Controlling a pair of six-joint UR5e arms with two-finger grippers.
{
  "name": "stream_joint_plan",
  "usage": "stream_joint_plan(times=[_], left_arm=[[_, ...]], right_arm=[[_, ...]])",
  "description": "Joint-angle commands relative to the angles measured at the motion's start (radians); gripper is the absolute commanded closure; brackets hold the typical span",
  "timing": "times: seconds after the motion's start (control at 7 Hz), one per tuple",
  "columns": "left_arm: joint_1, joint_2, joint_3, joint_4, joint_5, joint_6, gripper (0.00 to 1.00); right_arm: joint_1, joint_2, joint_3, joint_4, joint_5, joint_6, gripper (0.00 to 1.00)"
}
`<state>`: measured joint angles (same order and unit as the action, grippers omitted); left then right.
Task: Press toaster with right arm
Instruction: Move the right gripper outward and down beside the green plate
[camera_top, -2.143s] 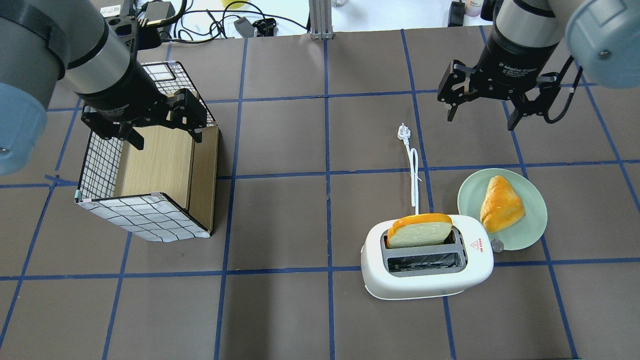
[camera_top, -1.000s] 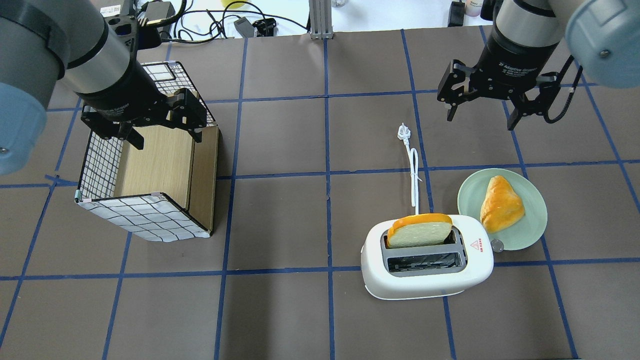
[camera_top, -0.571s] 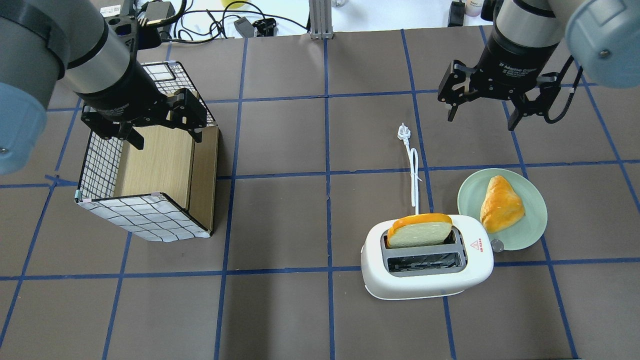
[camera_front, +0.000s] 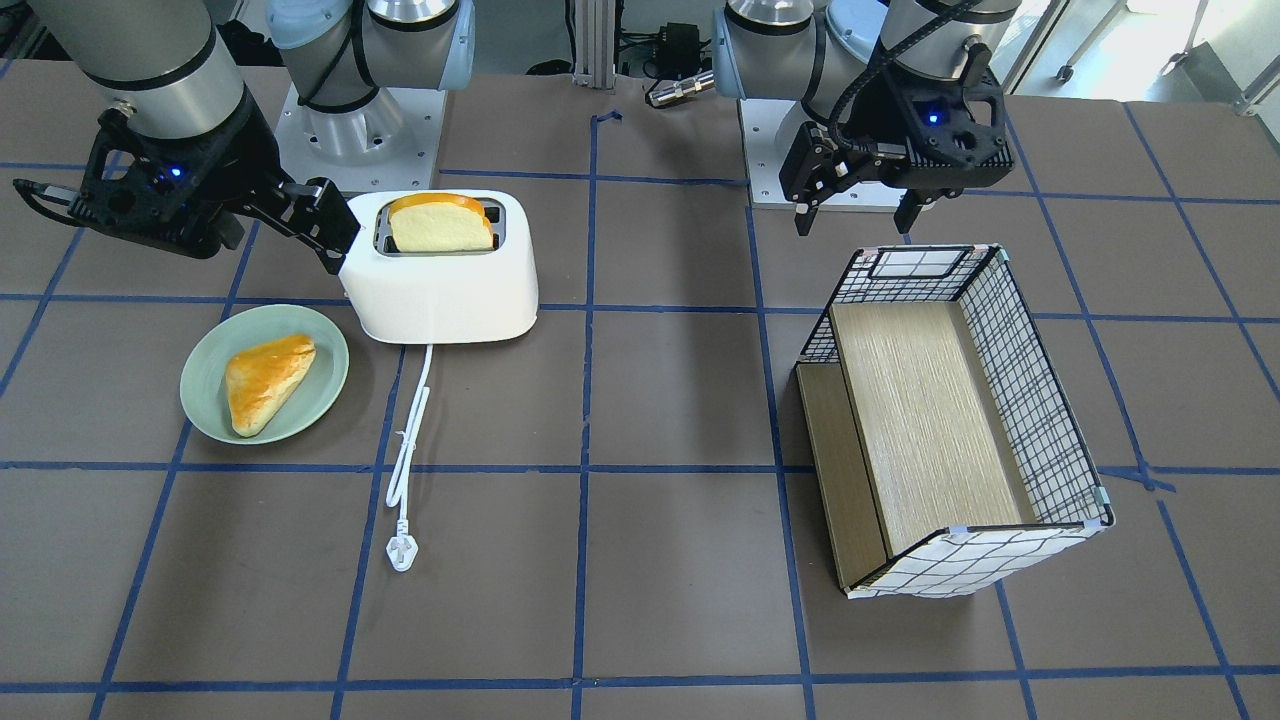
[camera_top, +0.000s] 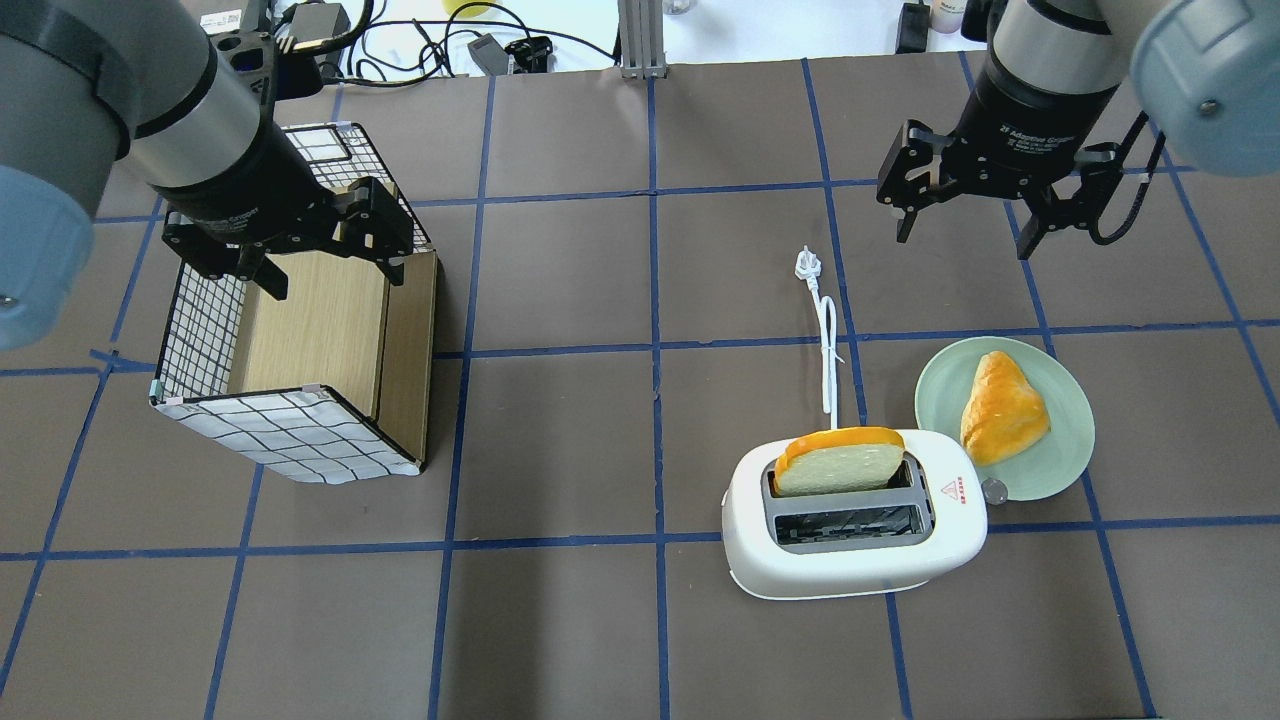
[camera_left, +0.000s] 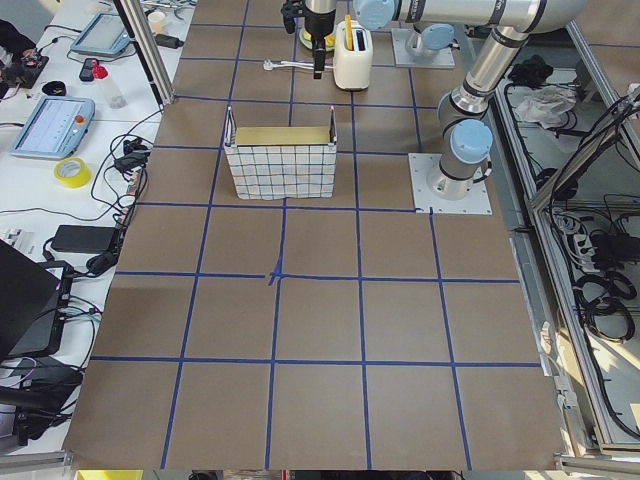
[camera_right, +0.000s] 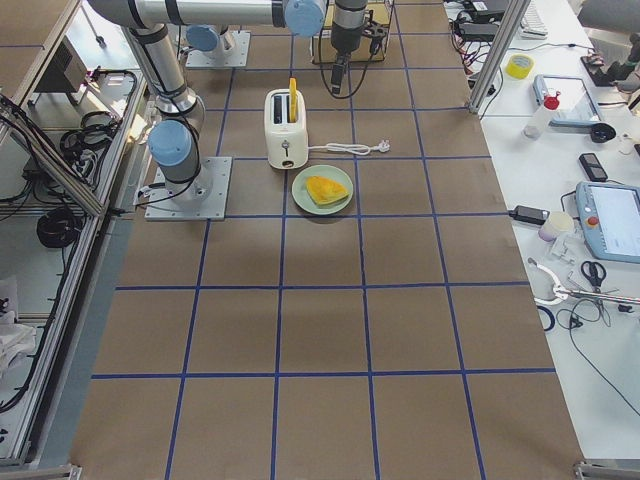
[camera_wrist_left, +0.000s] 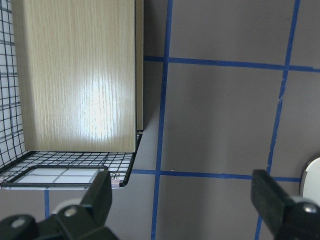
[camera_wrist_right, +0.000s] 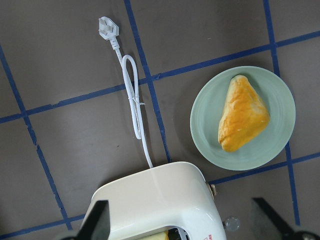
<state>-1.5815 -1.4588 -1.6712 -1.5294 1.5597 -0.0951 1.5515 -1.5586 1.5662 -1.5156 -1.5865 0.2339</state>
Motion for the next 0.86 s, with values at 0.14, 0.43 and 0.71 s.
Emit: stream_joint_plan(times=[0.14,0.43,0.71], left_arm=[[0.000,0.000,-0.001,0.000,0.000,0.000,0.00],[0.000,0.000,0.001,0.000,0.000,0.000,0.00],[0.000,0.000,0.001,0.000,-0.001,0.000,0.00]], right_arm=[[-0.007,0.002,0.000,-0.006,0.000,-0.001,0.23],[-0.014,0.003,-0.003,-0.038,0.005,-0.057,0.84],[-0.030,0.006,0.002,-0.043,0.010,-0.140,1.00]])
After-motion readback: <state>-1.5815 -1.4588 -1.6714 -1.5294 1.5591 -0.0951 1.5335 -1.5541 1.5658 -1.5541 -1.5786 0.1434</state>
